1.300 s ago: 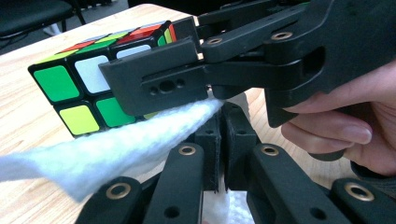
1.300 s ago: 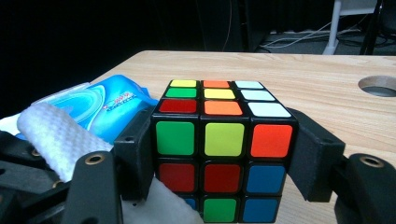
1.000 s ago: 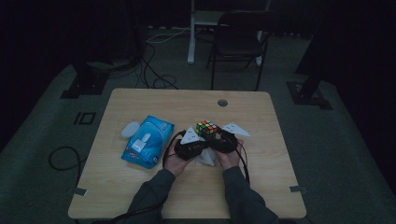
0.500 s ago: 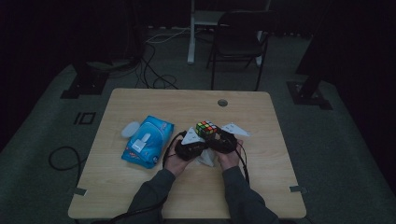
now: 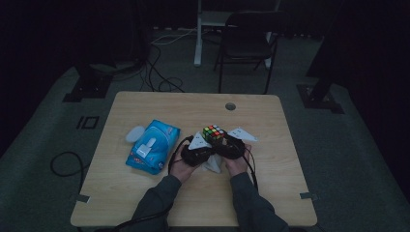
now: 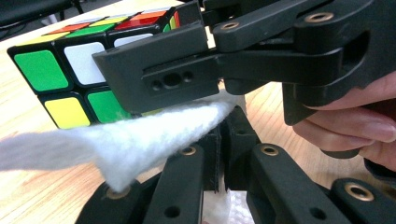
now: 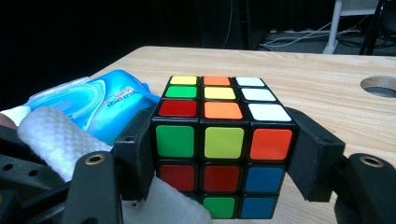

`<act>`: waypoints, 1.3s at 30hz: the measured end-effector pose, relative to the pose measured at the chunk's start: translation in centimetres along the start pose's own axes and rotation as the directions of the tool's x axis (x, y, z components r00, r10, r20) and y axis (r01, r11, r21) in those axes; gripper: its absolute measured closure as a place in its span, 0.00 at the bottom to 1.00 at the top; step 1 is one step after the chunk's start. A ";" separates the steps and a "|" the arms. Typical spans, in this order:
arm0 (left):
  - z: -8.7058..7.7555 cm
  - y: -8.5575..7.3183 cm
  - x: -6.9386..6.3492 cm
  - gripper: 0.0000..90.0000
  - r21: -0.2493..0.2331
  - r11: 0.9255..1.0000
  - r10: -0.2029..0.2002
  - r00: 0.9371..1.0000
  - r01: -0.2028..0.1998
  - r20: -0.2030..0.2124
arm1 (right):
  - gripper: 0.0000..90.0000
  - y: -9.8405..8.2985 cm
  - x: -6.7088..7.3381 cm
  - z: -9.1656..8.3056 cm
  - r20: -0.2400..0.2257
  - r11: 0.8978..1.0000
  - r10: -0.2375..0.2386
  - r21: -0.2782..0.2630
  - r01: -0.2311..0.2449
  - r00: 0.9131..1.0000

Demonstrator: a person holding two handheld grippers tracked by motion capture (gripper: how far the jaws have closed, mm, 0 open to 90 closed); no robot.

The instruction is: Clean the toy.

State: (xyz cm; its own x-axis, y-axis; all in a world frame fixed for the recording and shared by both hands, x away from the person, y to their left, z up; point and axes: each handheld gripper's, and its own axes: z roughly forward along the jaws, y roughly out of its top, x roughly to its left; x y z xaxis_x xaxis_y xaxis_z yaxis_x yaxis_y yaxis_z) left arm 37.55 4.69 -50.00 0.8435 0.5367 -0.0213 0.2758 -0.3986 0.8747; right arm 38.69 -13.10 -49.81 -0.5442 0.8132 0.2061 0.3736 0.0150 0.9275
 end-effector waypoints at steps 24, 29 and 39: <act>0.1 -0.4 0.4 0.97 0.020 1.000 -0.021 0.999 0.022 -0.024 | 0.38 0.0 0.2 0.0 0.004 1.000 -0.007 -0.004 0.007 1.000; 0.0 -0.2 0.4 0.97 -0.001 0.999 -0.032 0.999 0.032 -0.018 | 0.38 0.1 0.2 -0.1 0.002 1.000 0.003 -0.017 -0.003 1.000; -0.3 0.0 0.3 0.97 -0.046 0.999 -0.027 1.000 0.028 0.013 | 0.38 0.0 0.3 -0.1 -0.022 1.000 0.016 -0.013 -0.017 1.000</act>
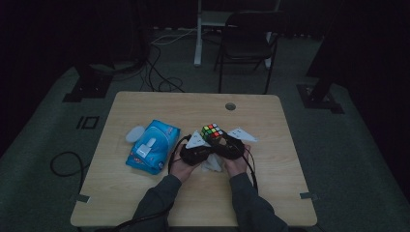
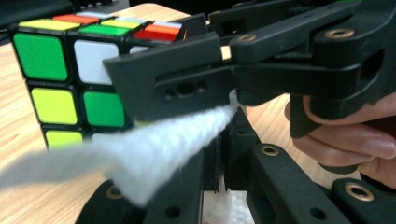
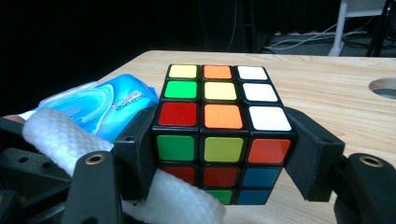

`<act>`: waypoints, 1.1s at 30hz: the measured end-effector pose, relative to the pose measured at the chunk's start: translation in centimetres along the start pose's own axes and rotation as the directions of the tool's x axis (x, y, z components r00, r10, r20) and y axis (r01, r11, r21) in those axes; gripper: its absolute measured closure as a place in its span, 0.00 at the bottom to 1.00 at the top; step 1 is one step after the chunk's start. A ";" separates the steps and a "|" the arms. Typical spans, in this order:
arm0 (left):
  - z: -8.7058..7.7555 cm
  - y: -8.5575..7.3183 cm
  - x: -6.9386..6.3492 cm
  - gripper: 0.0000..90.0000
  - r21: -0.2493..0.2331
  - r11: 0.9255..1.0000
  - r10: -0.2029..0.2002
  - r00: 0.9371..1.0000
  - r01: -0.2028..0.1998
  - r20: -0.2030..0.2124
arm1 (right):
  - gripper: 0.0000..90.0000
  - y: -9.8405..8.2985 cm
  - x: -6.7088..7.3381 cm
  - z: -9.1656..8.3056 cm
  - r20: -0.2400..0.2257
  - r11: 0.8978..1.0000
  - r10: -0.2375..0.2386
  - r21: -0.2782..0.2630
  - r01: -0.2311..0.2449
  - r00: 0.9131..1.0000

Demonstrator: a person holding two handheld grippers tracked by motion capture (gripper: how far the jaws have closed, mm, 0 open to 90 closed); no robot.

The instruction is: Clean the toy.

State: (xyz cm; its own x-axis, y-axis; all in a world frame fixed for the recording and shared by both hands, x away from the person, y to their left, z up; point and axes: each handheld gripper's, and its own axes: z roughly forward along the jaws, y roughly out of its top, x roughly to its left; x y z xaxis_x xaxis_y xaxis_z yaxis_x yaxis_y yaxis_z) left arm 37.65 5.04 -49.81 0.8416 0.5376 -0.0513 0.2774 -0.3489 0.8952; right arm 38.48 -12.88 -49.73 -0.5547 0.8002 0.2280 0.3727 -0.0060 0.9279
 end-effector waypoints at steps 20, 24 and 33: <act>0.8 -0.9 0.3 0.97 0.049 0.999 -0.007 1.000 0.008 -0.011 | 0.38 0.2 0.1 -0.2 -0.015 1.000 0.013 -0.018 -0.013 1.000; 0.6 -0.6 0.2 0.97 0.030 1.000 -0.004 1.000 0.004 -0.005 | 0.38 0.2 0.1 -0.1 -0.021 1.000 0.013 -0.010 -0.014 1.000; 0.3 -0.3 0.2 0.97 -0.003 1.000 0.006 1.000 -0.006 0.006 | 0.38 0.1 0.4 0.0 -0.040 1.000 0.024 -0.006 -0.025 0.999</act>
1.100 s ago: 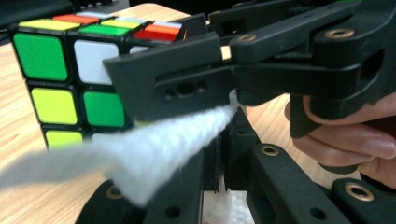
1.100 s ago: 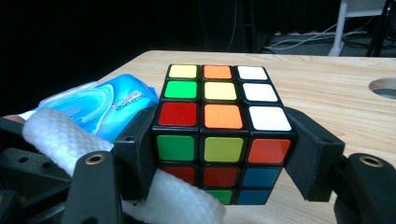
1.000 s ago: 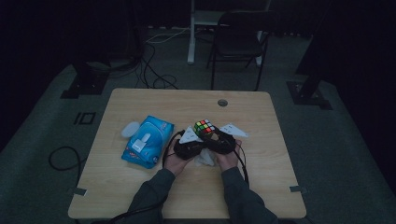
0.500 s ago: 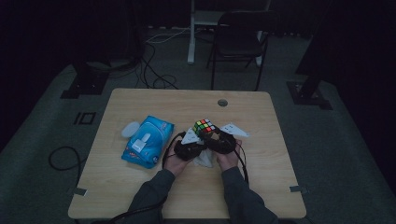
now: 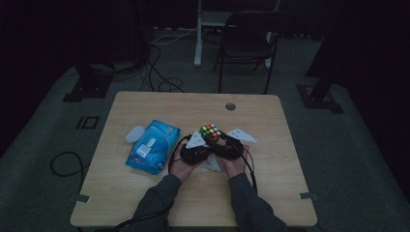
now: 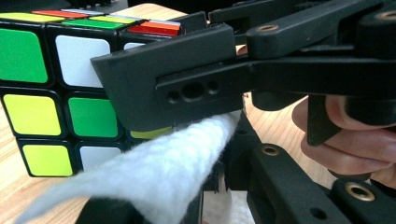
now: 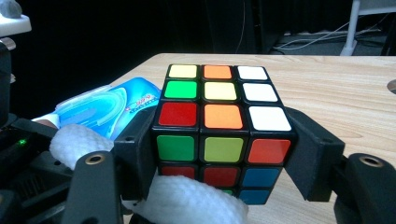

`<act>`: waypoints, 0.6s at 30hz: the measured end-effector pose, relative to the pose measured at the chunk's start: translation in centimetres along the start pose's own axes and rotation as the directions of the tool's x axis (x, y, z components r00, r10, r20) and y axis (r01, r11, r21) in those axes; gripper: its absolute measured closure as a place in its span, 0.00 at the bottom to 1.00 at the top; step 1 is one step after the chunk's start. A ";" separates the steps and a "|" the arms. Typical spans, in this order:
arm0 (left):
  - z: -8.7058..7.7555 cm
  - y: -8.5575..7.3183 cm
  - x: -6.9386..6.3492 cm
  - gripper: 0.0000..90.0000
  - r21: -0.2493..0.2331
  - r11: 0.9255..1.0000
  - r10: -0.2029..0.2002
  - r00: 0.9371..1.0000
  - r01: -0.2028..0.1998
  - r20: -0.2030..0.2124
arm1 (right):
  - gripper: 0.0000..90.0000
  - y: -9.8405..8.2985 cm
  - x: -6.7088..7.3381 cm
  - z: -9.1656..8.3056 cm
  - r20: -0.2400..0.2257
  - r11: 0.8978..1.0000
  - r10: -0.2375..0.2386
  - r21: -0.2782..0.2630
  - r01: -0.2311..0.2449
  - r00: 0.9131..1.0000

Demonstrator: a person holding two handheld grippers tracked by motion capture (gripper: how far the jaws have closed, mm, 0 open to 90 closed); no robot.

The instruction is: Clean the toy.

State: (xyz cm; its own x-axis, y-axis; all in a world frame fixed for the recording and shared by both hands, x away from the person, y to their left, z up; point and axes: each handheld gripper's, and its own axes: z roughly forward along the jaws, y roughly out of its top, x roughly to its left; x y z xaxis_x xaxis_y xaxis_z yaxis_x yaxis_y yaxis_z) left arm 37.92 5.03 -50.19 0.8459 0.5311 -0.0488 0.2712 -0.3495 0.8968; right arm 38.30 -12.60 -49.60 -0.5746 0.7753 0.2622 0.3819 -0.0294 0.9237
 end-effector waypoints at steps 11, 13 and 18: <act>0.7 -0.7 0.0 0.97 0.046 0.999 -0.003 1.000 0.004 -0.016 | 0.38 0.1 0.0 -0.1 0.000 1.000 0.007 -0.006 -0.007 1.000; 0.7 -0.9 0.0 0.97 0.064 0.998 -0.002 1.000 0.004 -0.024 | 0.38 0.1 0.0 -0.2 0.000 1.000 0.007 -0.010 -0.007 1.000; 0.2 -1.5 0.9 0.97 0.083 0.995 -0.049 0.997 0.054 -0.061 | 0.38 0.4 -0.3 -0.5 0.002 1.000 0.006 -0.017 -0.006 1.000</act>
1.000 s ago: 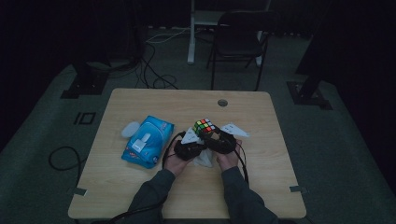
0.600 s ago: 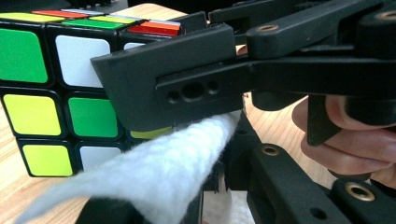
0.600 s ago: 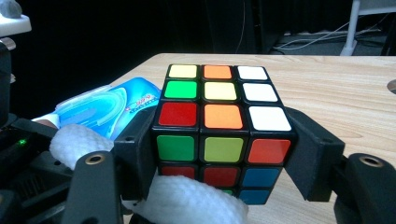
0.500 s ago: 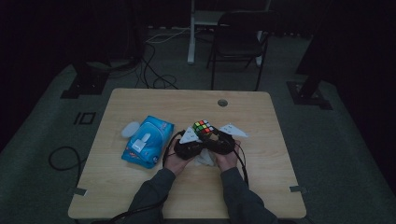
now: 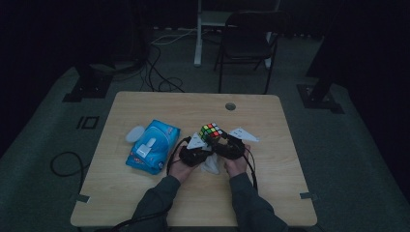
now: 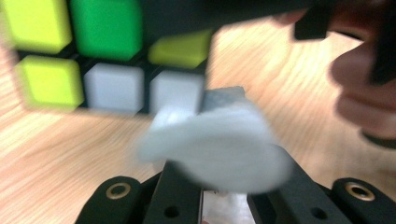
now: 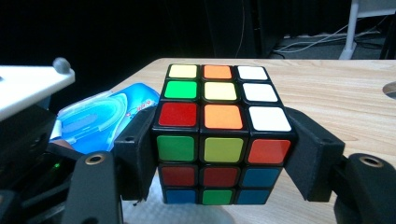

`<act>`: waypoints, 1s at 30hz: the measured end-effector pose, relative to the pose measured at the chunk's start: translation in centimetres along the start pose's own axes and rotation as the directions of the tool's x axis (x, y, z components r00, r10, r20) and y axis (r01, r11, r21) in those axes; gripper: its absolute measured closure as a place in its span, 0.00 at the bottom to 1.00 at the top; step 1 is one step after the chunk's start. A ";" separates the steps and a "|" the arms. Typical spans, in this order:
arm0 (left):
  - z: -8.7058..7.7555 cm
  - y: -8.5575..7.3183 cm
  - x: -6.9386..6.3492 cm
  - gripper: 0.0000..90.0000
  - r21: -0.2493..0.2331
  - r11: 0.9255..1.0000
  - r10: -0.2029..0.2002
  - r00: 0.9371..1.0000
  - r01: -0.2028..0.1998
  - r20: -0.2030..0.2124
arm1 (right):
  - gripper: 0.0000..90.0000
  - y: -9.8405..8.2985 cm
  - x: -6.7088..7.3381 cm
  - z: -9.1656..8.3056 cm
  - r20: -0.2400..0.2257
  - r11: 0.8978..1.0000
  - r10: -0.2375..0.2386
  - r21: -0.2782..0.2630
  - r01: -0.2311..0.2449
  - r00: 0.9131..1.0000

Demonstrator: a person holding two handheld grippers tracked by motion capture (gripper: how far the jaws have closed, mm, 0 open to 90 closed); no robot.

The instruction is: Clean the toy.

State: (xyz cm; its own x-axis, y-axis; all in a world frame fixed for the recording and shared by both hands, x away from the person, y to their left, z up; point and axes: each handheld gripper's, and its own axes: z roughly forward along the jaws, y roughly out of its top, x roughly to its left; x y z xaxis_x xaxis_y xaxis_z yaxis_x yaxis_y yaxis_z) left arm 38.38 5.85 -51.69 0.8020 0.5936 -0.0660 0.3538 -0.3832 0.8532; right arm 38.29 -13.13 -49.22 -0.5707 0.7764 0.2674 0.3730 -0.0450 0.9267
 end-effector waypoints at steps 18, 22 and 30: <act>-3.5 -0.6 2.0 0.96 -0.006 0.997 -0.073 0.988 0.073 -0.138 | 0.38 -0.1 -0.7 -0.3 0.037 0.998 -0.055 0.034 0.054 0.998; -3.8 -0.7 2.1 0.96 -0.008 0.996 -0.089 0.984 0.089 -0.152 | 0.38 -0.2 -1.0 -0.5 0.048 0.997 -0.071 0.045 0.069 0.996; -4.5 -0.9 2.2 0.96 0.006 0.994 -0.110 0.979 0.113 -0.172 | 0.38 -0.3 -1.5 -0.9 0.075 0.993 -0.101 0.064 0.097 0.992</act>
State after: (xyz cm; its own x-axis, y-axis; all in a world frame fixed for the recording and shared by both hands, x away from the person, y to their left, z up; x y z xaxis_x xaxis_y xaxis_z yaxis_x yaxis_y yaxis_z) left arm 37.72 10.67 -50.27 0.6632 0.7452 -0.0693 0.4448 -0.3180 0.8373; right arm 38.37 -14.87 -49.69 -0.5494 0.8217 0.1518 0.3621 0.0704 0.9295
